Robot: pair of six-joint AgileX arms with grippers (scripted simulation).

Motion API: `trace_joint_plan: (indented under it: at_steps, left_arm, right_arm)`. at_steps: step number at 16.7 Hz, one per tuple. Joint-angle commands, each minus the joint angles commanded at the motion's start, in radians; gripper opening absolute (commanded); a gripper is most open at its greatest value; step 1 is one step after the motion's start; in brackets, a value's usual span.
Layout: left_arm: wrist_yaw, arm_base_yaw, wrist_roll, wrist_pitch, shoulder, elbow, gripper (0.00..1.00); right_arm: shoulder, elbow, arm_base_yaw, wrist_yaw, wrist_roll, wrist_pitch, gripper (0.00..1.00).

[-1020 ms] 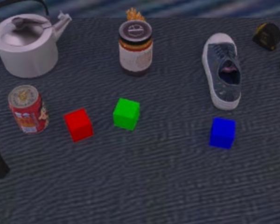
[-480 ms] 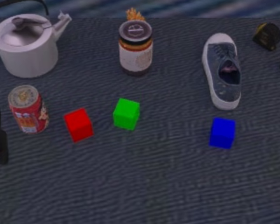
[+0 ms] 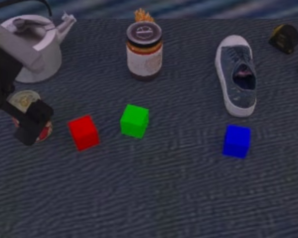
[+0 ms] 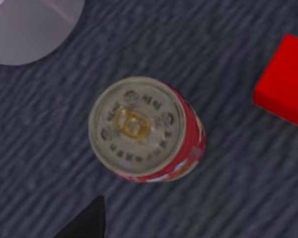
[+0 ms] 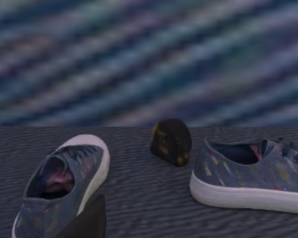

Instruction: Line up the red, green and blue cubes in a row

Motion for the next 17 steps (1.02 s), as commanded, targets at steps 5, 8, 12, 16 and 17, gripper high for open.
trace_joint_plan:
  at_steps: [5, 8, 12, 16, 17]
  left_arm:
    - [0.0, -0.077, 0.167, -0.259, 0.481, 0.36, 1.0]
    - [-0.001, -0.112, 0.244, -0.369, 0.676, 0.525, 1.0]
    - [-0.003, -0.138, 0.302, -0.447, 0.813, 0.657, 1.0]
    - [-0.003, -0.141, 0.307, -0.454, 0.826, 0.671, 1.0]
    - [-0.003, -0.141, 0.307, -0.454, 0.826, 0.671, 1.0]
  right_arm:
    - [0.0, 0.0, 0.0, 0.0, 0.0, 0.0, 1.0]
    - [0.0, 0.0, 0.0, 0.0, 0.0, 0.0, 1.0]
    - [0.0, 0.0, 0.0, 0.0, 0.0, 0.0, 1.0]
    - [0.0, 0.0, 0.0, 0.0, 0.0, 0.0, 1.0]
    - [0.0, 0.0, 0.0, 0.0, 0.0, 0.0, 1.0]
